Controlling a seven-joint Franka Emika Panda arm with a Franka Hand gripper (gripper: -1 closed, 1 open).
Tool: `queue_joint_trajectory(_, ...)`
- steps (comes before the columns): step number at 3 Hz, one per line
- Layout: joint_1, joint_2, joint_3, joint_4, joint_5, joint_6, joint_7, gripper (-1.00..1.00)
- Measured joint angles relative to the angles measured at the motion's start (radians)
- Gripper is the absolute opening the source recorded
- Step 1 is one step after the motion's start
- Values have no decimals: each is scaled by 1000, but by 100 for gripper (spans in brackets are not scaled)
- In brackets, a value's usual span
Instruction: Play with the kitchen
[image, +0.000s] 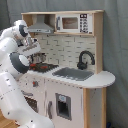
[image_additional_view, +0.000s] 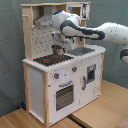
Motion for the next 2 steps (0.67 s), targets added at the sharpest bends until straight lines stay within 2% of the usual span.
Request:
queue_joint_trajectory(1,3,28,-43,-40,-31,-43,-68,-100)
queue_joint_trajectory(2,27,70,-61,-118,-67,-45,-107,-100)
